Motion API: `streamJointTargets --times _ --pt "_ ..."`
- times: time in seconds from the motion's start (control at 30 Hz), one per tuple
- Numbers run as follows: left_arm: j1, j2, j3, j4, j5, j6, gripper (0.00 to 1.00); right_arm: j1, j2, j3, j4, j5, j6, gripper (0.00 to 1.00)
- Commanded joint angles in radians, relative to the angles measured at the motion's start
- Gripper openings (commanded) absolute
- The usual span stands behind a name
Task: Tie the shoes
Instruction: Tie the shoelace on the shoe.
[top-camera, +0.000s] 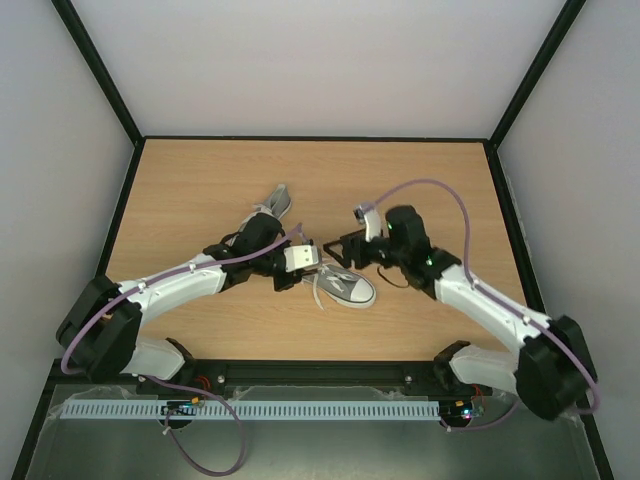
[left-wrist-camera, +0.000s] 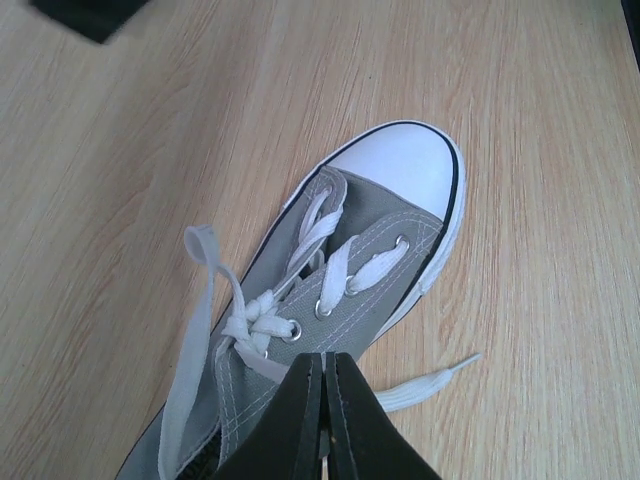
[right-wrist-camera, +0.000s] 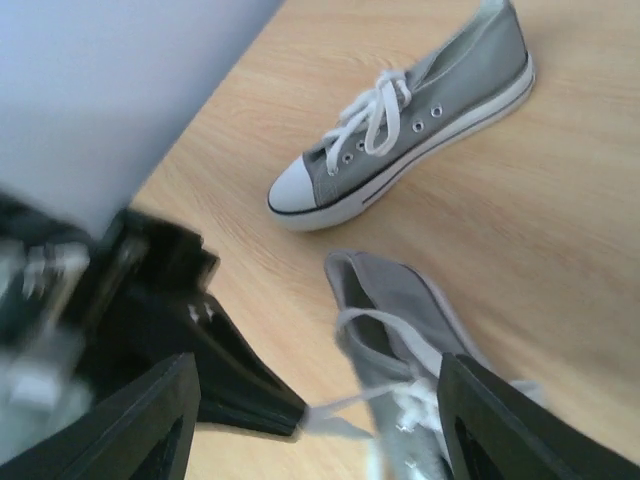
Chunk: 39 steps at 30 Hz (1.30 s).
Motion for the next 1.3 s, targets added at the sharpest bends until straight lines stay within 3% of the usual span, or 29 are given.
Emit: streamJointTargets --times 0.0,0.07,0.13,0.37,0.47,0.97,1.27 --pt "0.002 -0.014 -0.006 0.029 -0.004 -0.019 0.02 0.007 -0.139 -0.329 0.476 0.032 -0.405 0.69" --pt "0.003 -0.010 -0.005 0.029 -0.013 -0.022 0.02 0.016 -0.153 -0.409 0.535 -0.036 -0.608 0.69" --pt "0.005 -0.006 -0.002 0.031 -0.015 -0.024 0.02 0.029 -0.125 -0.397 0.480 -0.048 -0.730 0.69" --pt "0.010 0.008 0.007 0.038 -0.011 -0.040 0.02 0.044 0.010 -0.372 0.553 -0.060 -0.891 0.49" --pt "0.010 0.013 0.013 0.033 -0.007 -0.045 0.02 0.069 0.085 -0.318 0.491 -0.082 -0.978 0.47" --pt "0.012 0.006 0.012 0.034 0.000 -0.050 0.02 0.092 0.212 -0.249 0.528 -0.117 -1.010 0.32" --pt "0.013 0.005 0.012 0.034 0.009 -0.055 0.02 0.096 0.209 -0.236 0.473 -0.120 -1.042 0.06"
